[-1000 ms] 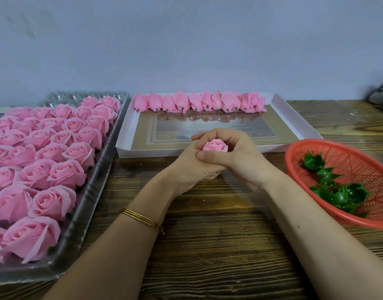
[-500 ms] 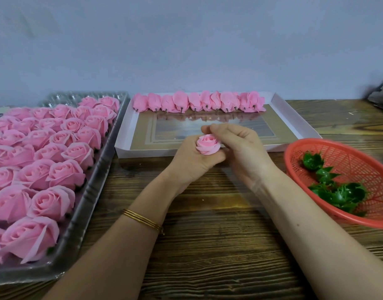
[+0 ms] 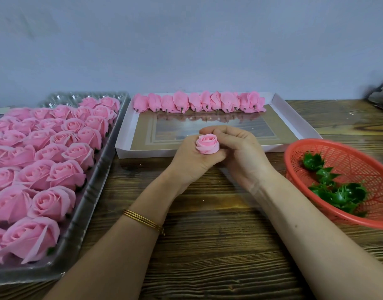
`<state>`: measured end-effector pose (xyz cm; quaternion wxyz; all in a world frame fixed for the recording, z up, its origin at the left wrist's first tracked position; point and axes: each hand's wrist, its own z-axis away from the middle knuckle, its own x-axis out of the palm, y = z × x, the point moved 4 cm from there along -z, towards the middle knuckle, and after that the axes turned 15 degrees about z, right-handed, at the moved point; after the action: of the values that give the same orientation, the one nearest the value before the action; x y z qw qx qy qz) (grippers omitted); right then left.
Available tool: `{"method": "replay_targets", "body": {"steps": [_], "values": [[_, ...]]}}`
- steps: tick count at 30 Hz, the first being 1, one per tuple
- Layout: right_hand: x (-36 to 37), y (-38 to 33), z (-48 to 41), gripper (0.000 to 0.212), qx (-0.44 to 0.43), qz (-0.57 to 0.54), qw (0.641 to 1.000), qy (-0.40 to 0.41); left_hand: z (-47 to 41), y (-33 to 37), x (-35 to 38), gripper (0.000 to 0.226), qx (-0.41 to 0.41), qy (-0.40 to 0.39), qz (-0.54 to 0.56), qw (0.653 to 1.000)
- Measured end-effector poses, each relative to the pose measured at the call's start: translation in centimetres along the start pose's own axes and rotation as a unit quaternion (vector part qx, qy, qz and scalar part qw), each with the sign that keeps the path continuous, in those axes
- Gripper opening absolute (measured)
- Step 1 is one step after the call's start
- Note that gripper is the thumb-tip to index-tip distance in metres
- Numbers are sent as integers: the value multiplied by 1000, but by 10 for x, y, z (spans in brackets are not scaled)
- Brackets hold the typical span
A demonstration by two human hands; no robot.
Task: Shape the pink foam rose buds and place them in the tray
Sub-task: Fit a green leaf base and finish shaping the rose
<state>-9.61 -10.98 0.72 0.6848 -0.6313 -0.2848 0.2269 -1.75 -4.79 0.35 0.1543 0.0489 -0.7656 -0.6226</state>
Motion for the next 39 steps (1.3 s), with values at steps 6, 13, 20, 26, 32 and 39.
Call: {"method": "replay_targets", "body": {"steps": [6, 13, 20, 26, 32, 39], "values": [[-1, 1, -2, 23, 5, -6, 1000, 0, -1, -2, -2, 30, 1, 23, -1, 1000], [-2, -1, -2, 14, 16, -49, 999, -17, -1, -1, 2, 14, 14, 0, -35, 999], [-5, 0, -3, 22, 26, -32, 999, -29, 0, -1, 6, 16, 12, -20, -55, 998], [-6, 0, -4, 23, 42, -69, 996, -29, -3, -7, 1, 40, 6, -18, -27, 999], [-3, 1, -1, 24, 5, 5, 998, -58, -3, -4, 4, 12, 26, -30, -41, 998], [-3, 5, -3, 7, 15, 18, 999, -36, -4, -7, 5, 16, 29, -51, -56, 997]]}}
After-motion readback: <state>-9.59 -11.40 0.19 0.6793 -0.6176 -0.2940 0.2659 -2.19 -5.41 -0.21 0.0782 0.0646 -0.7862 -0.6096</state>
